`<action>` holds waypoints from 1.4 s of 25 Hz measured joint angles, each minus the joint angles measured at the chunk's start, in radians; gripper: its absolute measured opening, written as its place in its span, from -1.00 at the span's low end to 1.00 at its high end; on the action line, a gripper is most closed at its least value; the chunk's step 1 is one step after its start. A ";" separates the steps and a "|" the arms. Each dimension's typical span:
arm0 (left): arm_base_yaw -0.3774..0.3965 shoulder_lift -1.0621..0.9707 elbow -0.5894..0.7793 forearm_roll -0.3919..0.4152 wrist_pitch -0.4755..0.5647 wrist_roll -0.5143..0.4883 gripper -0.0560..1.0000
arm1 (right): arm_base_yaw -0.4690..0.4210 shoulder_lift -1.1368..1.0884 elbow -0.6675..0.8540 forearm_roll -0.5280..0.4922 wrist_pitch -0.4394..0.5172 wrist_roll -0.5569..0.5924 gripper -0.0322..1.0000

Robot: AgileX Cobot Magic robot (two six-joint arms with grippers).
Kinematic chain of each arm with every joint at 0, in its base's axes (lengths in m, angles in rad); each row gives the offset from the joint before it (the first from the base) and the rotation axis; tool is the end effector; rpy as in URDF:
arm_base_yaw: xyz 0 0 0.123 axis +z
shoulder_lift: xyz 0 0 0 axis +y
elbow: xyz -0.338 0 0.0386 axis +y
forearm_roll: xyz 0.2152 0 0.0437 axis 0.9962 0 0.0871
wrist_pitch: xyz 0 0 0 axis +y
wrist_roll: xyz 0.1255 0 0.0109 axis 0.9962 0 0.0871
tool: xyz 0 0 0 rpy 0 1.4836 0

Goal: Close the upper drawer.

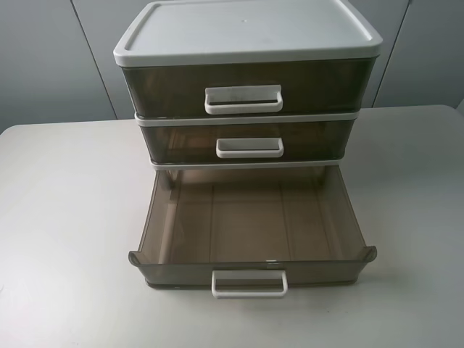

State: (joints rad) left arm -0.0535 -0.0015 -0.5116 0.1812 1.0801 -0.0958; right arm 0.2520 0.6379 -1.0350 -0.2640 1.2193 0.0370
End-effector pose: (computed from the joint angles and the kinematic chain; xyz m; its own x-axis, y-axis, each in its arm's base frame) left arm -0.0602 0.0233 0.2481 -0.4540 0.0147 -0.8909 -0.0929 0.9936 0.0638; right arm 0.0314 -0.0238 0.3979 -0.6365 -0.2197 -0.7393 -0.0996 0.9740 -0.2037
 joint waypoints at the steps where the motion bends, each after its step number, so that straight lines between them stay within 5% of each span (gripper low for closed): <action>1: 0.000 0.000 0.000 0.000 0.000 0.000 0.51 | -0.021 -0.050 0.027 -0.014 -0.001 0.008 0.40; 13: 0.000 0.000 0.000 0.000 0.000 0.000 0.51 | -0.034 -0.456 0.265 -0.056 0.005 0.164 0.40; 19: 0.000 0.000 0.000 0.000 0.000 0.000 0.51 | -0.041 -0.473 0.317 0.001 0.007 0.176 0.40; 27: 0.000 0.000 0.000 0.000 0.000 0.000 0.51 | -0.232 -0.491 0.338 0.073 0.007 0.127 0.40; 35: 0.000 0.000 0.000 0.000 0.000 0.000 0.51 | -0.242 -0.493 0.437 0.126 -0.086 0.112 0.40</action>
State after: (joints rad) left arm -0.0535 -0.0015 -0.5116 0.1812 1.0801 -0.0958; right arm 0.0098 0.1448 -0.5977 -0.1380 1.1336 0.1492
